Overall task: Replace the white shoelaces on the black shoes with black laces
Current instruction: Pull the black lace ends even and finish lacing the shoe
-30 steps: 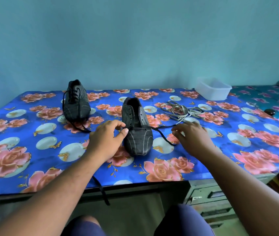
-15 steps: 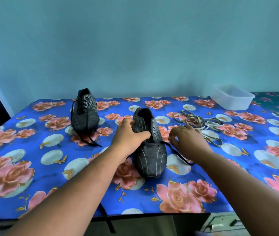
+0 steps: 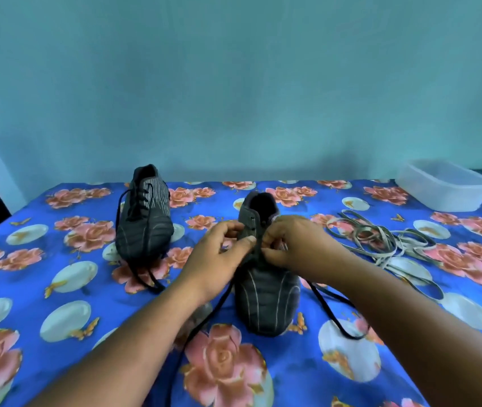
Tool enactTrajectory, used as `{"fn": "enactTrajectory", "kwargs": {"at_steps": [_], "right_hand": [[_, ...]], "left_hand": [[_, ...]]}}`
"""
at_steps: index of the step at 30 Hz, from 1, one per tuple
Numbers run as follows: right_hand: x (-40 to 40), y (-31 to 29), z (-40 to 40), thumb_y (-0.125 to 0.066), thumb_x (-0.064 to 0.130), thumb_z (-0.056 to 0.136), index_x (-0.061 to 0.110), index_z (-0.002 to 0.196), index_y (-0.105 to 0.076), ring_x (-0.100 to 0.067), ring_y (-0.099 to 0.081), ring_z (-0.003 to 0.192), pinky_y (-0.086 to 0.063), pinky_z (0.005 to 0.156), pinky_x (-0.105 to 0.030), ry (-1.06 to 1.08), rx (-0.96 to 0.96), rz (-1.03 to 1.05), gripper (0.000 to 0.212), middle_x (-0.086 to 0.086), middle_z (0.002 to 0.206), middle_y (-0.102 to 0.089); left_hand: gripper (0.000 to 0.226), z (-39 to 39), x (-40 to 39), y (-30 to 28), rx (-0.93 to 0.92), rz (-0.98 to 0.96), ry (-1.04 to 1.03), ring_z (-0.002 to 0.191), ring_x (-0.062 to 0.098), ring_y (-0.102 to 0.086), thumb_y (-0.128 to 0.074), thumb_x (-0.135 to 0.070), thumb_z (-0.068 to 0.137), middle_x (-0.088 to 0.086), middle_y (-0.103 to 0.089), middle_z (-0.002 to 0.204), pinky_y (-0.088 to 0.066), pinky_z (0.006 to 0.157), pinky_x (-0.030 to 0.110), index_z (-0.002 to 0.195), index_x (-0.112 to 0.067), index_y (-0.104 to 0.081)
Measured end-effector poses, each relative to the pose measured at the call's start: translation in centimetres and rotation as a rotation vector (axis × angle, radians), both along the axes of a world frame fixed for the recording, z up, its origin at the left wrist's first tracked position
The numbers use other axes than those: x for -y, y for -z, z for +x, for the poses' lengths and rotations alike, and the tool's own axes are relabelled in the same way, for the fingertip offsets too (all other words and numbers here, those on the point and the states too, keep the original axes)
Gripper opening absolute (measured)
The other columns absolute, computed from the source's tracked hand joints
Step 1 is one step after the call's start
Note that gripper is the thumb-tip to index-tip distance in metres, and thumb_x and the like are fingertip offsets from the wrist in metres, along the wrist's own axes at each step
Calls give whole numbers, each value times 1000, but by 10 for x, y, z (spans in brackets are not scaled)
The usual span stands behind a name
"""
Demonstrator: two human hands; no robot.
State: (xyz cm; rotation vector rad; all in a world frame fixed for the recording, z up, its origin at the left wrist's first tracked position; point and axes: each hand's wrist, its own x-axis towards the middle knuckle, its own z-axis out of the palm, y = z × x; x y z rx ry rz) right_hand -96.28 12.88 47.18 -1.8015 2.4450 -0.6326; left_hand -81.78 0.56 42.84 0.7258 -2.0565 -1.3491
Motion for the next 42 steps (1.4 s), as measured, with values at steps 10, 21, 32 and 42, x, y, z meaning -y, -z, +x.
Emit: {"fn": "enactTrajectory", "kwargs": {"at_steps": [10,21,32,42], "right_hand": [[-3,30,-11,-77,28,87,33,83,-70,-3,-52,85,-42,78,-23,-132,186,-324,9,17,77,-55],[-4,30,-2,-82,21,84,24,82,-77,-9,-49,71,-39,69,-18,-133,257,-385,6,14,65,-50],[-8,27,-4,-80,15,83,29,88,-80,-13,-55,78,-38,82,-19,-176,396,-314,15,-2,78,-61],[-8,29,7,-65,48,91,47,89,-71,-16,-35,96,-27,89,-39,-20,47,-184,6,14,90,-40]], "left_hand": [[15,17,15,-6,5,-180,80,89,4,-72,-83,-26,83,-15,-78,91,-57,88,28,97,-31,-79],[13,19,16,-11,-51,-453,168,90,4,-72,-84,-19,82,-16,-77,89,-56,84,26,93,-25,-82],[13,17,17,-9,-69,-344,145,84,10,-74,-85,-17,81,-11,-78,86,-60,83,42,92,-23,-83],[16,18,16,-11,-59,-315,170,85,11,-75,-84,-14,82,-13,-78,86,-59,84,42,92,-27,-81]]}}
